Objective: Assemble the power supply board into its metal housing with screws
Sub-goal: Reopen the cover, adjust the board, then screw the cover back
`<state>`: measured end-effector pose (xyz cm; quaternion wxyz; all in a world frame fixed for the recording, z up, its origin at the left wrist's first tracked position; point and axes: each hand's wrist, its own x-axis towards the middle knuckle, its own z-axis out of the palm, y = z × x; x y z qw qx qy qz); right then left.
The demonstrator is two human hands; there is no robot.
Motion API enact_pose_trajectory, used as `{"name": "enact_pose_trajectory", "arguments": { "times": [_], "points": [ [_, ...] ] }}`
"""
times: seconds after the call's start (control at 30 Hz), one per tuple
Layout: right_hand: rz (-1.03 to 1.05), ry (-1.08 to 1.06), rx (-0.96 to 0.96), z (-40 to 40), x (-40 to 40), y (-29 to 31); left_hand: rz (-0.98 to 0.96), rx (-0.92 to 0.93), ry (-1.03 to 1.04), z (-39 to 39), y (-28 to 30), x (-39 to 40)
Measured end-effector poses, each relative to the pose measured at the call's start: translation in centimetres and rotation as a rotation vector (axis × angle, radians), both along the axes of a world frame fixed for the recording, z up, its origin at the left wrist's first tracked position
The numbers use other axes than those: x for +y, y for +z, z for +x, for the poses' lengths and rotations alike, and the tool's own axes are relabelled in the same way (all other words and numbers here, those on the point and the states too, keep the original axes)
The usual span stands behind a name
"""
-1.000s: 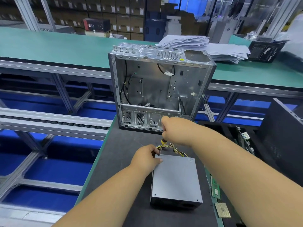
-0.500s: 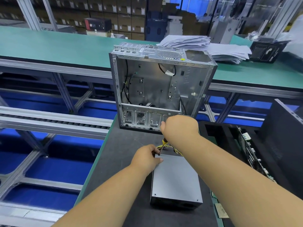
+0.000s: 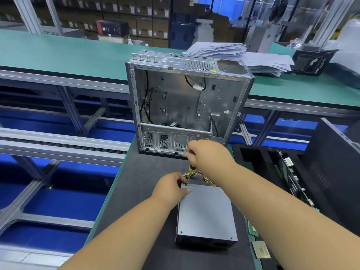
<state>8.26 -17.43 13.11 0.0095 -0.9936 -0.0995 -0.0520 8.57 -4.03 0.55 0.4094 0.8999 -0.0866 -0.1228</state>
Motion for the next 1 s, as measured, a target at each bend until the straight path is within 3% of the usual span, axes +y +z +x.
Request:
{"name": "enact_pose_trajectory", "arguments": {
  "times": [0.1, 0.17, 0.4, 0.53, 0.87, 1.0],
  "points": [
    [-0.088, -0.013, -0.046, -0.3, 0.2, -0.5, -0.014, 0.002, 0.002, 0.0, 0.0, 0.0],
    [-0.038, -0.011, -0.026, -0.4, 0.3, -0.4, -0.022, 0.002, 0.004, -0.1, 0.0, 0.0],
    [0.131, 0.045, 0.221, -0.2, -0.1, 2.2, -0.012, 0.001, 0.007, 0.0, -0.1, 0.1],
    [0.001, -0.004, 0.247, 0.8, 0.2, 2.6, -0.008, 0.003, 0.01, 0.0, 0.0, 0.1],
    [-0.246, -0.225, -0.023, 0.0, 0.6, 0.7, -0.029, -0.006, 0.0, -0.1, 0.0, 0.2],
    [0.02, -0.146, 0.042, -0.3, 0.3, 0.7, -0.042, 0.001, 0.002, -0.1, -0.1, 0.1]
  ]
}}
